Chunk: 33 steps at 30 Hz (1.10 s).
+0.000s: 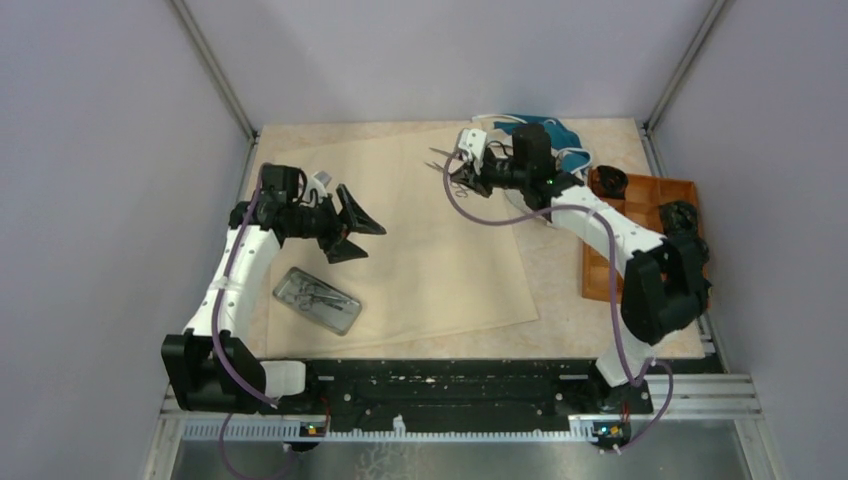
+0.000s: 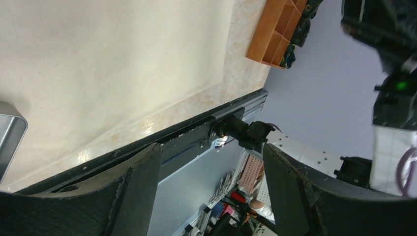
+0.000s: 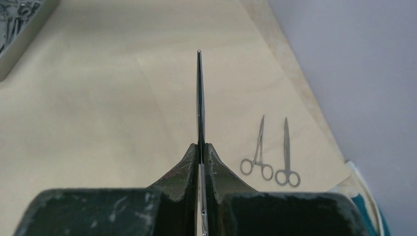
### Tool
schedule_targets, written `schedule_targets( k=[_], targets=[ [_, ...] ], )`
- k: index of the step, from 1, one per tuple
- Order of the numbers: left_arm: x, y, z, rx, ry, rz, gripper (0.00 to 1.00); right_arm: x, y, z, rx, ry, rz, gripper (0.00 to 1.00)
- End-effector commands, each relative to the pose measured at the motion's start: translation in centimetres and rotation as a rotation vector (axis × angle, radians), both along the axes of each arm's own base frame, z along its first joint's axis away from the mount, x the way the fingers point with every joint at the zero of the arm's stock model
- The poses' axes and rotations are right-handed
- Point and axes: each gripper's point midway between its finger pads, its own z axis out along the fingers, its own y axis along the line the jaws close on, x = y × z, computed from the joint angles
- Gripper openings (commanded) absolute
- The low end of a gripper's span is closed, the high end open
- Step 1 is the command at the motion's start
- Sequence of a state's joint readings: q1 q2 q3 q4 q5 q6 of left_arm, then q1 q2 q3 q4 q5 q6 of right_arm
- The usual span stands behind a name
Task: Open and lay out the surgical kit
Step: Place the medical item in the surgical kit.
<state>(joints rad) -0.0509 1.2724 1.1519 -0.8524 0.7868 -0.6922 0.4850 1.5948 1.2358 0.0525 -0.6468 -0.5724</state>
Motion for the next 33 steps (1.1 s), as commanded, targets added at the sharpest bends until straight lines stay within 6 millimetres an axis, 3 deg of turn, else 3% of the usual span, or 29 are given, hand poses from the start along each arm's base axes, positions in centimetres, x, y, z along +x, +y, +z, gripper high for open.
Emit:
schedule_targets(
  k=[1, 6, 11, 14, 18, 25, 33],
  targets=[
    [-1.1, 0.4, 0.3, 0.029, -0.057, -0.047, 0.81, 2.0, 0.4, -1.8, -0.037, 0.185, 0.062, 0.0],
    [-0.2, -0.2, 2.4, 0.002, -0.192, -0.122, 0.82, 4.5, 1.6, -4.5, -0.102, 0.37, 0.072, 0.0],
    [1.8, -1.3, 5.2, -0.078, -0.362, -0.178, 0.77, 4.3, 3.3, -3.6, -0.007, 0.609, 0.077, 0.0],
    [3.5, -1.7, 6.8, -0.096, -0.472, -0.152, 0.76, 2.4, 4.0, -2.7, 0.059, 0.792, 0.114, 0.0],
    [4.6, -3.0, 7.7, -0.147, -0.607, -0.126, 0.81, -2.4, 4.7, -2.5, 0.127, 1.051, 0.216, 0.0],
    [4.8, -5.0, 6.1, -0.167, -0.572, -0.168, 0.79, -8.5, 5.7, -0.5, 0.144, 1.126, 0.364, 0.0],
    [4.5, -5.7, 3.7, -0.109, -0.493, -0.186, 0.79, -11.6, 6.5, 0.5, 0.136, 1.11, 0.435, 0.0]
  ],
)
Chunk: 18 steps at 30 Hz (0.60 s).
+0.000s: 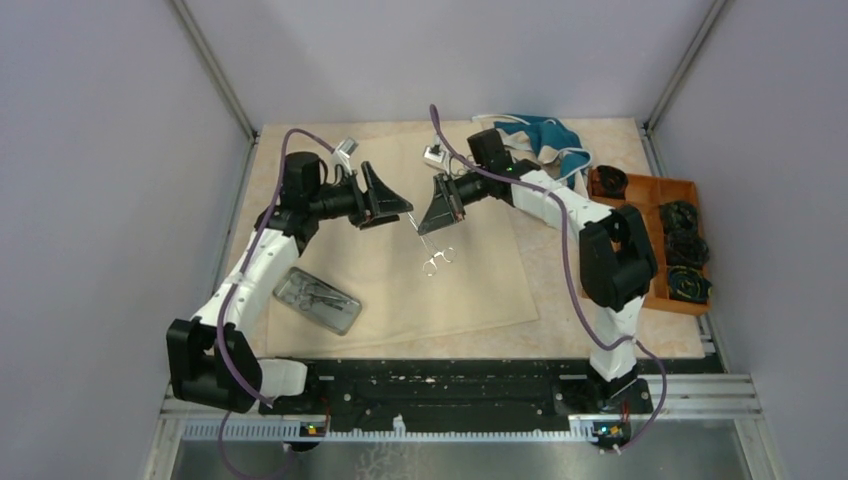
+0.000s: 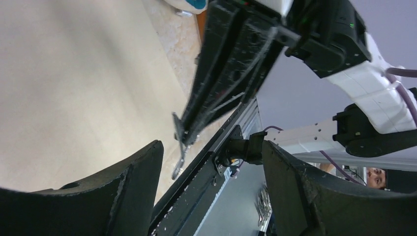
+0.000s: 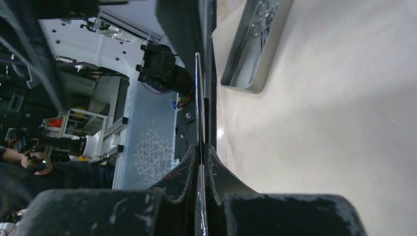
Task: Open and lay out the surgical kit
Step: Place the medical item in the surgical kit.
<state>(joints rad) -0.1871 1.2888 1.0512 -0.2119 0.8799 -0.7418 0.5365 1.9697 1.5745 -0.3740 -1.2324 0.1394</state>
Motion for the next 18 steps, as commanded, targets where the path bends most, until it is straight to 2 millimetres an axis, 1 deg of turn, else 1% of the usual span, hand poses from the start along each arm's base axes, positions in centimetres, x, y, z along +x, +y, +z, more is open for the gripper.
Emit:
schedule_targets(
  k=[1, 4, 6, 8, 12, 14, 16, 18],
  targets=[
    [0.4, -0.1, -0.5, 0.043, -0.001, 0.001, 0.79, -1.9, 0.3, 5.5, 0.125, -0.107, 0.054, 0.0],
    [0.2, -0.2, -0.3, 0.042, -0.013, -0.009, 0.76, -2.2, 0.5, 6.3, 0.155, -0.112, 0.05, 0.0],
    [-0.1, -0.6, 0.2, 0.016, -0.024, -0.031, 0.67, -2.5, 0.7, 6.6, 0.169, -0.112, 0.049, 0.0],
    [-0.4, -0.9, 0.3, -0.008, -0.017, -0.047, 0.58, -2.8, 0.8, 6.6, 0.172, -0.104, 0.052, 0.0],
    [-1.1, -1.4, 0.3, -0.045, -0.012, -0.071, 0.55, -3.4, 1.1, 6.5, 0.171, -0.104, 0.059, 0.0],
    [-1.5, -1.5, 0.1, -0.051, -0.003, -0.081, 0.52, -3.7, 1.2, 6.3, 0.163, -0.09, 0.056, 0.0],
    [-1.7, -1.6, 0.0, -0.051, 0.0, -0.09, 0.43, -3.6, 1.3, 6.6, 0.174, -0.108, 0.05, 0.0],
    [-1.7, -1.6, 0.0, -0.051, 0.001, -0.092, 0.32, -3.6, 1.3, 6.6, 0.171, -0.11, 0.039, 0.0]
  ],
)
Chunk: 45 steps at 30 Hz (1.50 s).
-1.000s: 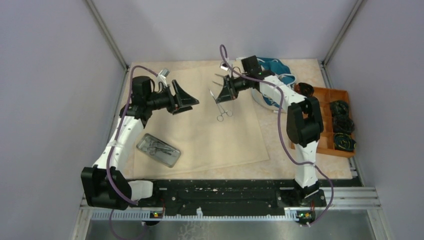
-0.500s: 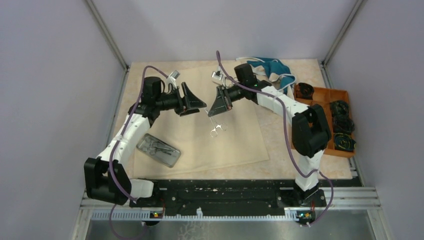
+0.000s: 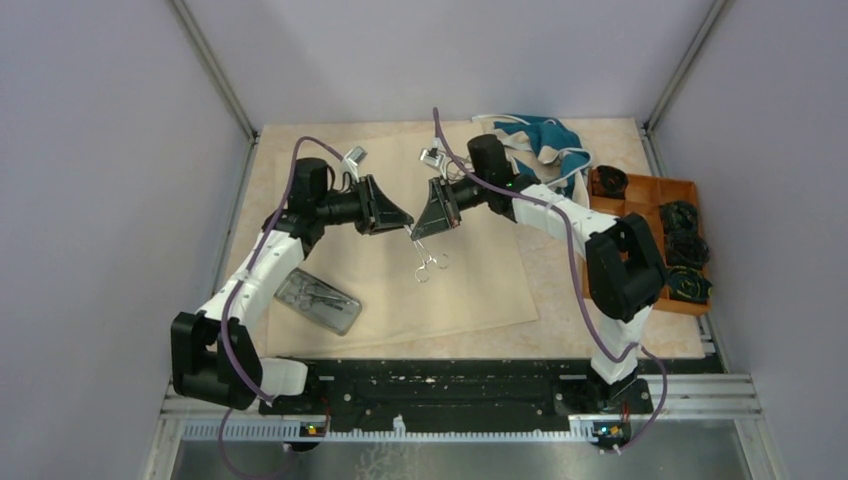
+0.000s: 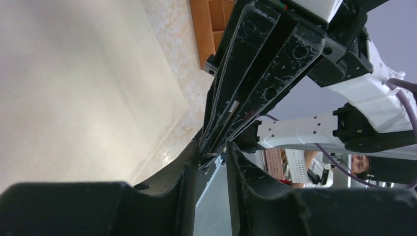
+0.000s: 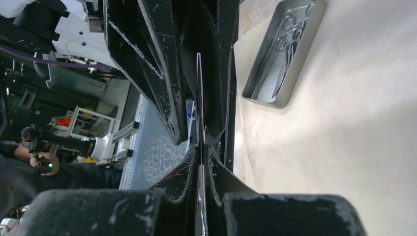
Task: Open and lay out the surgical kit
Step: Place the medical item in the surgical kit.
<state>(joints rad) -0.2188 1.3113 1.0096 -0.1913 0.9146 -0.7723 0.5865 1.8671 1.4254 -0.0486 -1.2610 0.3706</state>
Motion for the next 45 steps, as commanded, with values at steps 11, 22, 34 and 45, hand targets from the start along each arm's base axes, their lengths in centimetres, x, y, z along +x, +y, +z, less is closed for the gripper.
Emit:
schedule_targets(
  k=[11, 22, 34, 45],
  targets=[
    [0.8, 0.8, 4.5, -0.025, -0.229, 0.114, 0.0, 1.9, -1.7, 5.5, -0.003, -0.152, -0.353, 0.89],
    [2.5, 3.3, 7.5, -0.238, -0.312, 0.415, 0.0, 4.5, -7.3, 9.8, 0.278, 0.12, -0.707, 0.99],
    [3.5, 4.2, 9.1, -0.439, -0.295, 0.512, 0.0, 4.9, -6.9, 10.3, 0.431, 0.337, -0.671, 0.54],
    [3.7, 4.6, 9.5, -0.463, -0.304, 0.539, 0.0, 5.2, -6.4, 9.1, 0.428, 0.38, -0.642, 0.32]
  ],
)
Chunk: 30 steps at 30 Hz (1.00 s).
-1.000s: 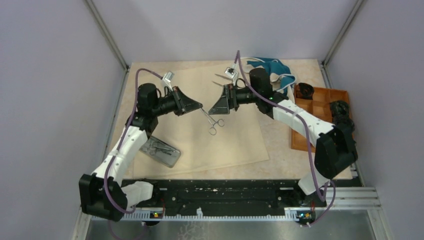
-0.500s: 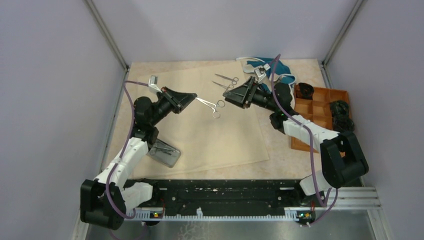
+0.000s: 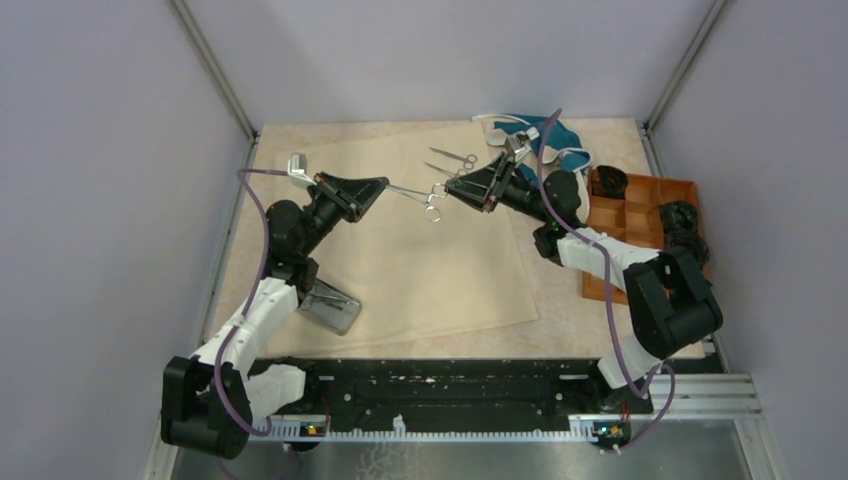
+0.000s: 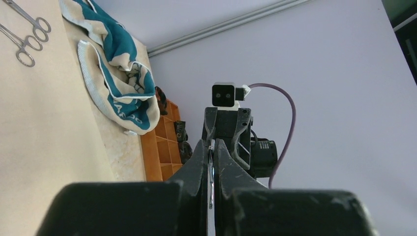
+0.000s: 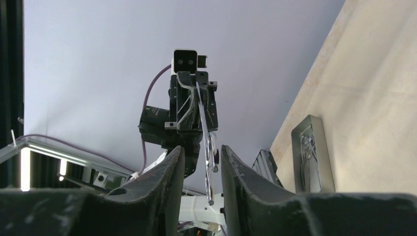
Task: Open and lay out the surgical kit
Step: Place the medical item in the surgical kit.
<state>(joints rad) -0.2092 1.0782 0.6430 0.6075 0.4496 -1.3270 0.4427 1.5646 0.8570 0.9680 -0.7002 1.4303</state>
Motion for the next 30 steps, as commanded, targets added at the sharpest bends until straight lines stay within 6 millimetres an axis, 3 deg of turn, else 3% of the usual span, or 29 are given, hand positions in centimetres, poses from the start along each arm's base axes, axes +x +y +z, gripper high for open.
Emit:
schedule_targets(
  k=[1, 8, 11, 12, 15, 17, 20, 21, 22, 25, 28, 30],
  targets=[
    [0.0, 0.6, 2.1, -0.031, -0.095, 0.03, 0.0, -0.6, 0.4, 1.4, 0.06, -0.056, 0.038, 0.29],
    [0.6, 0.4, 2.0, -0.042, -0.098, 0.027, 0.0, -0.5, 0.8, 1.2, 0.072, -0.043, 0.058, 0.2],
    [0.7, 0.2, 1.7, -0.031, -0.091, 0.016, 0.0, -0.3, 1.0, 1.4, 0.089, -0.047, 0.06, 0.1],
    [0.7, 0.2, 1.5, -0.023, -0.089, 0.016, 0.0, -0.2, 0.9, 1.6, 0.101, -0.058, 0.056, 0.03],
    [1.0, 0.3, 0.9, 0.005, -0.064, 0.027, 0.02, 0.3, 1.0, 1.8, 0.115, -0.066, 0.033, 0.0],
    [1.4, 0.6, 0.0, 0.036, -0.015, 0.056, 0.31, 1.2, 0.9, 1.4, 0.105, -0.062, -0.013, 0.0],
    [1.8, 1.0, -2.2, 0.155, 0.085, 0.077, 0.65, 3.4, 0.4, -0.4, 0.059, -0.014, -0.098, 0.0],
    [1.8, 1.3, -2.9, 0.206, 0.117, 0.085, 0.91, 4.2, 0.2, -1.2, 0.046, -0.001, -0.12, 0.0],
    [1.7, 1.8, -3.7, 0.26, 0.153, 0.095, 0.98, 5.0, -0.1, -1.9, 0.038, 0.009, -0.137, 0.0],
    [1.0, 4.0, -6.0, 0.461, 0.262, 0.153, 0.99, 7.7, -1.2, -4.0, 0.028, 0.04, -0.184, 0.0],
    [0.2, 6.6, -6.7, 0.642, 0.313, 0.201, 0.99, 10.9, -2.1, -6.7, -0.025, 0.058, -0.234, 0.0],
    [-0.3, 7.2, -6.6, 0.728, 0.304, 0.187, 0.99, 13.0, -2.7, -8.4, -0.05, 0.056, -0.269, 0.0]
  ],
)
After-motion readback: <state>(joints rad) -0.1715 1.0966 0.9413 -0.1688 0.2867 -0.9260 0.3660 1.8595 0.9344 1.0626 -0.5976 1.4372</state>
